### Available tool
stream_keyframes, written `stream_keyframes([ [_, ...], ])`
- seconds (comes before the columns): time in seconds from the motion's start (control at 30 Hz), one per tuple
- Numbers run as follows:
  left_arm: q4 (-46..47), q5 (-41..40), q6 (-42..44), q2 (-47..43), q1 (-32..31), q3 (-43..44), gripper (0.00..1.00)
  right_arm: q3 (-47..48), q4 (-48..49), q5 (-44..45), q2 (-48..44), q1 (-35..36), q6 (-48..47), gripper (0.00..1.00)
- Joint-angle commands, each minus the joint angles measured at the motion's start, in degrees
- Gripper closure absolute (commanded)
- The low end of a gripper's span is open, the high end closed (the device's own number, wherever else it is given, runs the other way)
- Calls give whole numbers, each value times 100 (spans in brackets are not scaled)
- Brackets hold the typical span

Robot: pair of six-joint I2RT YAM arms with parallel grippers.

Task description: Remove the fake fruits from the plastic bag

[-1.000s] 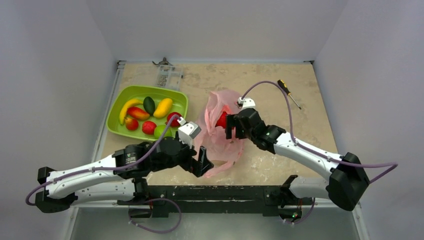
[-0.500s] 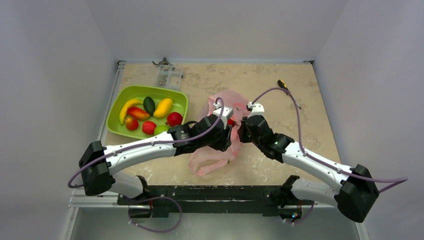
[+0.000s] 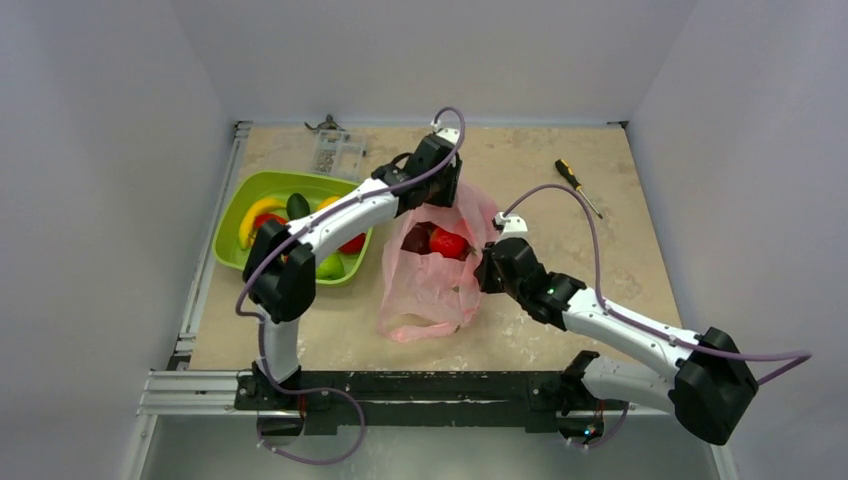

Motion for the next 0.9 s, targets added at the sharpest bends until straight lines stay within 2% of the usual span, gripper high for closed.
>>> stream_keyframes([
  [0.0, -847, -51, 912, 799, 382, 1135, 66, -26, 169, 36, 28, -18, 95, 100],
  [0.13, -721, -310, 1222, 323, 508, 708, 64, 53, 188, 199, 87, -24, -20, 100],
  [0.27, -866, 181, 1301, -309, 516, 319, 52, 147, 251, 168, 240, -43, -169, 100],
  [0.4, -1065, 501, 977, -1154, 514, -159, 28, 214, 340, 17, 282, -48, -223, 100],
  [0.5, -1072, 631, 659, -1928, 514, -592, 4, 267, 349, -48, 335, -44, -234, 100],
  [0.53, -1075, 689, 573, -2199, 516, -715, 1, 289, 350, -72, 343, -45, -234, 100],
  [0.73, -1178, 947, 129, -3664, 516, -1401, 0, 328, 332, -128, 332, -45, -272, 100],
  [0.8, -1190, 1075, 44, -3979, 516, -1564, 0, 332, 324, -138, 307, -47, -296, 100],
  [0.87, -1461, 861, -62, -4135, 516, -1551, 0, 315, 336, -120, 304, -45, -319, 100],
])
